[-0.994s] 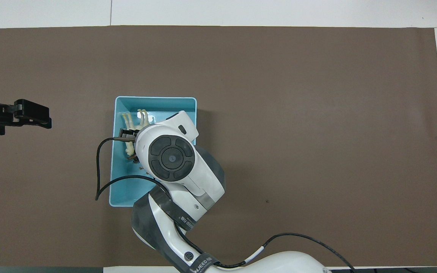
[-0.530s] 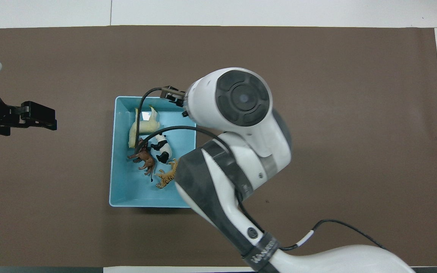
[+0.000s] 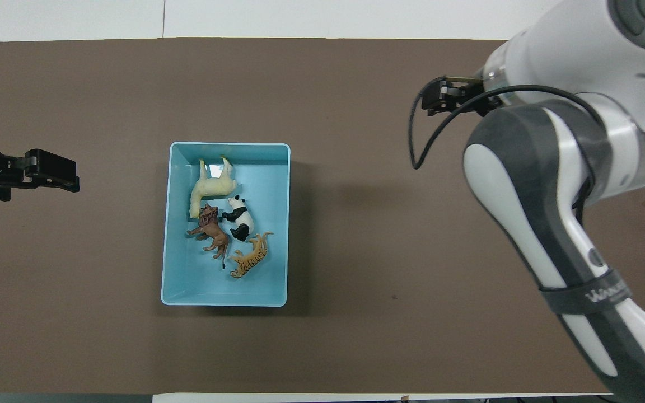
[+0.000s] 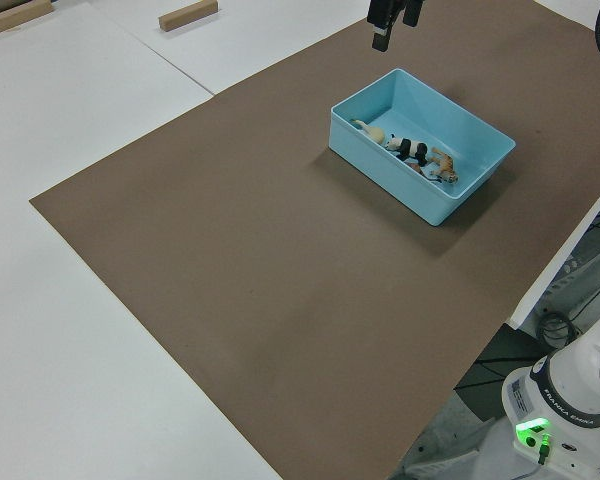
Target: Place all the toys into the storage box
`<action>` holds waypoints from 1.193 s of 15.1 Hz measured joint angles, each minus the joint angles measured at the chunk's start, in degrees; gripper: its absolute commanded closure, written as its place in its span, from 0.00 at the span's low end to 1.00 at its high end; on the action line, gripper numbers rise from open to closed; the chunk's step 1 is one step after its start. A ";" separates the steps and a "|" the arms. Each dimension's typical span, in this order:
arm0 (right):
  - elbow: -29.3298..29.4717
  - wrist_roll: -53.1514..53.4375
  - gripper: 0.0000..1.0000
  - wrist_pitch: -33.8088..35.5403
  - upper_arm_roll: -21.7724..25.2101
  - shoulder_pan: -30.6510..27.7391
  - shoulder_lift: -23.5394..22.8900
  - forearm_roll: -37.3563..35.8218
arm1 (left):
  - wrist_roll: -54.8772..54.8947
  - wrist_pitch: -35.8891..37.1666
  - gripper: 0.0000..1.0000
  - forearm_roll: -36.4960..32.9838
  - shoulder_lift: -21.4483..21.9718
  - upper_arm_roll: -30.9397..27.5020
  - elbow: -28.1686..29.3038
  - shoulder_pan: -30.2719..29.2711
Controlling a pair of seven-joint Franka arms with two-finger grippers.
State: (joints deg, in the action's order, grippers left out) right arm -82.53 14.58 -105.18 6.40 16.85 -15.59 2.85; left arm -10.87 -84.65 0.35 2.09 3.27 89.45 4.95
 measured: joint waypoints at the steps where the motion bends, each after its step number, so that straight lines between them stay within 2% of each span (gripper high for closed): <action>1: -0.04 -4.23 0.00 1.10 0.00 -2.33 0.53 -0.39 | 0.00 0.00 0.00 0.00 0.00 0.01 0.01 0.00; 5: -1.14 -16.18 0.00 3.13 0.01 -11.88 3.41 -0.64 | 0.00 0.00 0.00 0.00 0.01 0.00 0.02 0.00; 8: -6.19 -17.21 0.00 6.01 -0.04 -15.95 8.82 -0.61 | 0.00 0.01 0.00 0.00 0.01 0.01 0.03 0.00; 12: -12.63 -16.28 0.00 13.40 -1.65 -18.89 16.50 -0.61 | 0.00 0.01 0.00 0.00 0.01 0.00 0.04 0.00; 18: -12.36 -15.89 0.00 12.77 -2.92 -20.84 17.30 -0.92 | 0.00 0.01 0.00 0.00 0.01 0.00 0.04 0.00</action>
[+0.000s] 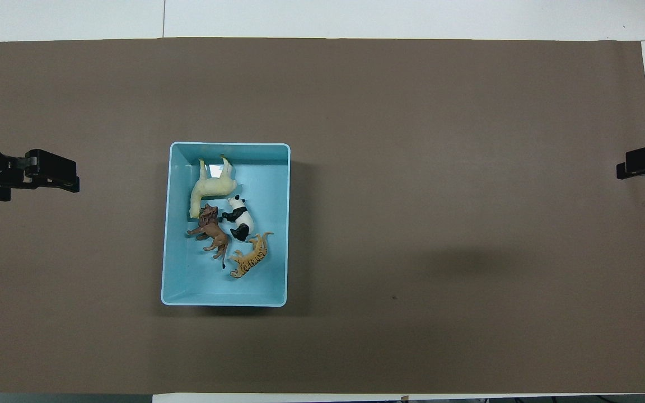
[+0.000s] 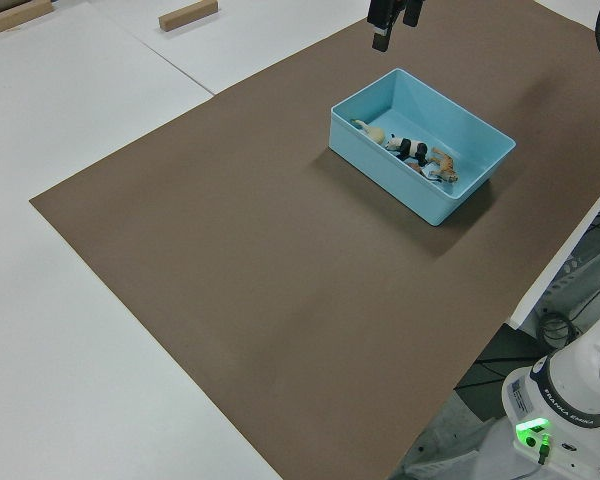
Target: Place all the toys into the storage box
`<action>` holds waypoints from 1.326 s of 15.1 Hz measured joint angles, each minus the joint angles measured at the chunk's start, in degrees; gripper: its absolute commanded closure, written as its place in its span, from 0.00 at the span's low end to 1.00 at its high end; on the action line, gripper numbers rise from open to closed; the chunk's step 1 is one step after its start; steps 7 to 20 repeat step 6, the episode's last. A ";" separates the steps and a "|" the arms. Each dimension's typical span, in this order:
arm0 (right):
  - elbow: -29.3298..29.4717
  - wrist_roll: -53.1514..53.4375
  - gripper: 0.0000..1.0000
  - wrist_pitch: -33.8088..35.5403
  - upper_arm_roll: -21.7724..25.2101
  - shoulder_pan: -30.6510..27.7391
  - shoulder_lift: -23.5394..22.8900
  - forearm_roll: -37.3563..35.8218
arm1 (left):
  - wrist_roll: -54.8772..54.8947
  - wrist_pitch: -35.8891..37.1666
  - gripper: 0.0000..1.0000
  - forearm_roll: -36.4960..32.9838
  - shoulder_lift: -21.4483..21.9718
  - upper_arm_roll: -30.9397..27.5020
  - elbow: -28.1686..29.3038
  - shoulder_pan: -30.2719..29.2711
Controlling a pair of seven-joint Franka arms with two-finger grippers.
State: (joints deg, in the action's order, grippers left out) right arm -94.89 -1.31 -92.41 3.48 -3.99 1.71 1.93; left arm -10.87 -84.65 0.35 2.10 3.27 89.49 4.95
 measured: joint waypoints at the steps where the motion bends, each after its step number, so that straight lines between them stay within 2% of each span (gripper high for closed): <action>1: 0.12 0.00 0.00 -0.02 -0.08 0.00 0.00 -1.12 | 0.00 0.00 0.00 0.00 0.00 0.00 0.00 0.00; 4: 0.24 0.00 0.00 -1.29 -0.49 0.00 -0.12 -3.25 | 0.00 0.00 0.00 0.00 0.00 0.00 0.00 0.00; 20: 0.31 0.00 0.00 -1.68 -0.61 0.00 -0.13 -3.30 | 0.00 0.00 0.00 0.00 0.00 0.00 0.00 0.00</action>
